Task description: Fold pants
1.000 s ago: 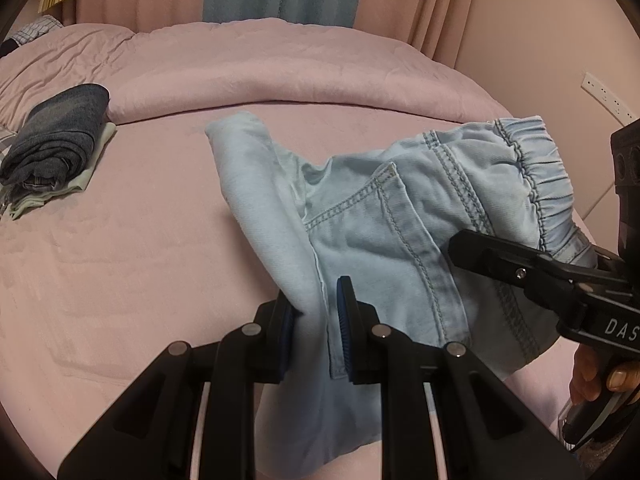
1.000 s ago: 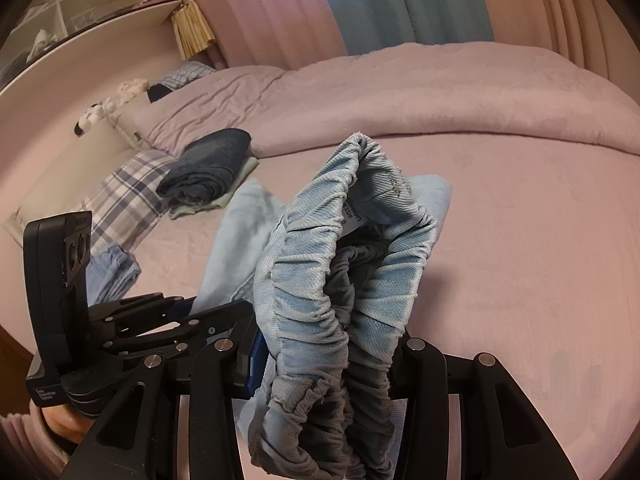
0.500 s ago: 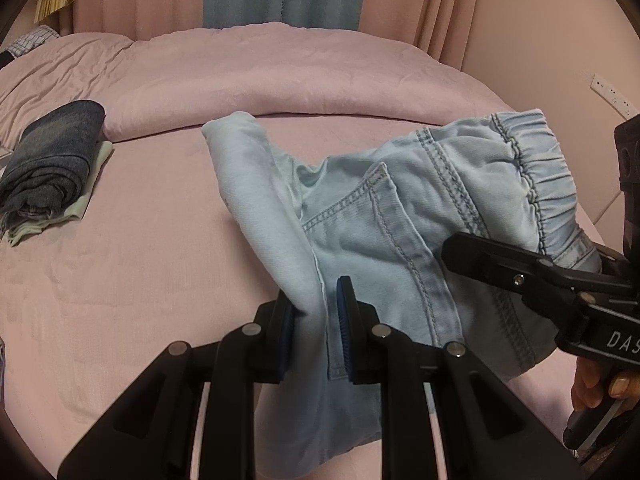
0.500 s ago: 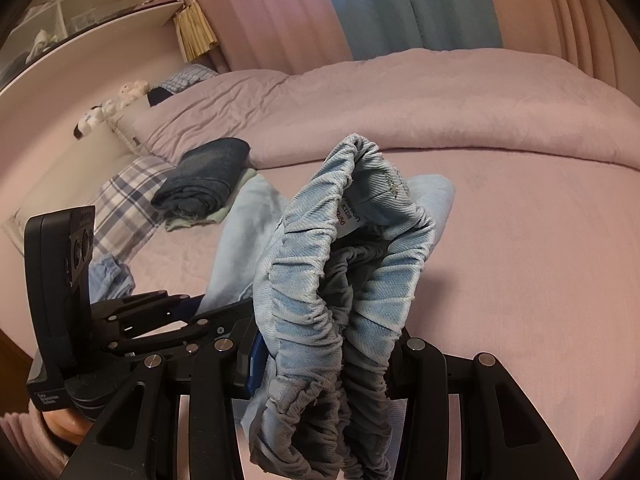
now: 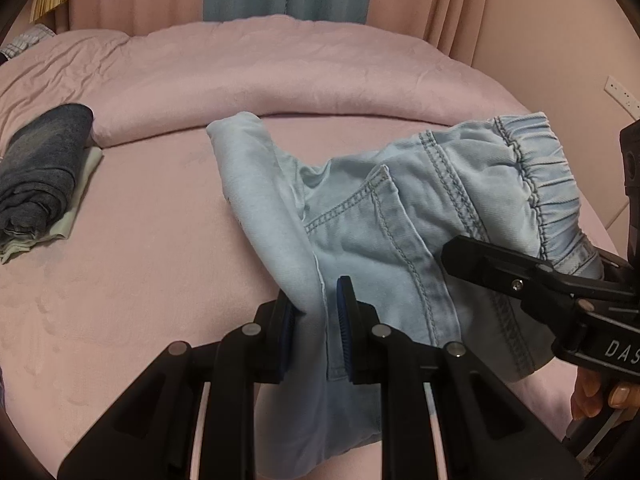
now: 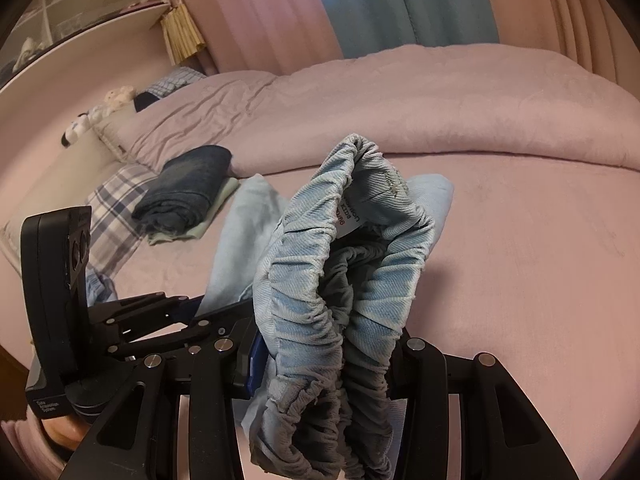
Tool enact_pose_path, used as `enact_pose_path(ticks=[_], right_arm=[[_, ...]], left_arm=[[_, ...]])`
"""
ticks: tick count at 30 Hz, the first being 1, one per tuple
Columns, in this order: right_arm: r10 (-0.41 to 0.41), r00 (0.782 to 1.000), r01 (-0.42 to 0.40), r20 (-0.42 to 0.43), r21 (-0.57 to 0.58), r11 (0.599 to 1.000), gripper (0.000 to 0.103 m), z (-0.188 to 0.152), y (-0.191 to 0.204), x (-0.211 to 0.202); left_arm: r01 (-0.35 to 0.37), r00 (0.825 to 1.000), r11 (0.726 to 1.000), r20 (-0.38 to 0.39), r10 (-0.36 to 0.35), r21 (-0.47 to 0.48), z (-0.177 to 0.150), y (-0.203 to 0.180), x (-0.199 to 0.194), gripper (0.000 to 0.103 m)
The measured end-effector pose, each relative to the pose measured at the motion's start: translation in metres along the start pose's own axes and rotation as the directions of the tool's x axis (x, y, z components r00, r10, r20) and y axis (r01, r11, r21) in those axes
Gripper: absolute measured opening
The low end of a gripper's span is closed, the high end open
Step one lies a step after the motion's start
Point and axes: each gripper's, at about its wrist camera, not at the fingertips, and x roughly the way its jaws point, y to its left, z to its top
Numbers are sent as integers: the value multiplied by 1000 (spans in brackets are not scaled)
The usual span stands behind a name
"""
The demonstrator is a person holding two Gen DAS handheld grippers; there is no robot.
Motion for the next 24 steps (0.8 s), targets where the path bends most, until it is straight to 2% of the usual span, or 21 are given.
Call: enact_pose_path(ticks=[4, 11, 15, 17, 20, 23, 24], right_arm=[[-9, 999, 10, -51, 30, 999, 46, -3, -12, 19], [-15, 995, 23, -96, 88, 996, 46, -2, -35, 34], [-26, 991, 40, -128, 108, 993, 46, -4, -46, 39], [-38, 988, 59, -153, 137, 989, 50, -6, -54, 43], [-48, 979, 85, -200, 179, 980, 62, -13, -69, 47], [-59, 975, 104, -216, 204, 974, 69, -19, -78, 41], [-58, 975, 104, -215, 210, 972, 70, -20, -80, 37]], left_arm=[[-8, 999, 1000, -46, 8, -10, -2, 5, 19, 19], [-42, 997, 999, -69, 41, -7, -5, 18, 29, 19], [-69, 994, 998, -82, 69, 0, -10, 26, 34, 23], [-82, 992, 997, -94, 82, 2, -13, 30, 39, 25], [-86, 991, 996, -101, 86, 5, -18, 35, 43, 31], [-109, 989, 994, -102, 111, 22, -20, 36, 43, 44], [-118, 988, 993, -102, 120, 21, -21, 37, 43, 52]])
